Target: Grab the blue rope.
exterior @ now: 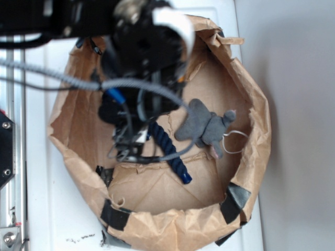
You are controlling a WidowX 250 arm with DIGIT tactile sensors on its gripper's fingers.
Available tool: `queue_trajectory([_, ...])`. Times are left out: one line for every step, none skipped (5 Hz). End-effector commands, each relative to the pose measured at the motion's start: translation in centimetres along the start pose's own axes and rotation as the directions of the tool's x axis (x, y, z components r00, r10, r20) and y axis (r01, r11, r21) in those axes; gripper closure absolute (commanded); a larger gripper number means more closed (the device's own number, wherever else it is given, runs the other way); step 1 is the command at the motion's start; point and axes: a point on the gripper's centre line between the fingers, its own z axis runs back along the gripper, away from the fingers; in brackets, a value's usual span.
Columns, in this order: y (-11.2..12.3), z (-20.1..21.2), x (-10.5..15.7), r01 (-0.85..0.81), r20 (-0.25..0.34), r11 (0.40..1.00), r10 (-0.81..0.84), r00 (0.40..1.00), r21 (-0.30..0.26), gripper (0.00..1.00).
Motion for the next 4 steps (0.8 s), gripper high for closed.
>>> queue_trajectory([-0.7,-1.1,0.3,0.126,0.075,0.992,-0.126,0.989,0.003,0.0])
queue_trajectory([-0.6,-2.5,0.9,0.127,0.101,0.991,-0.131,0.986,0.039,0.0])
queue_trajectory([-0.5,-2.4,1.5,0.122,0.121,0.992,-0.125,0.985,0.029,0.0])
queue_trajectory([-0.8,-2.2,2.4,0.154,0.124,0.988,-0.155,0.98,0.011,0.0])
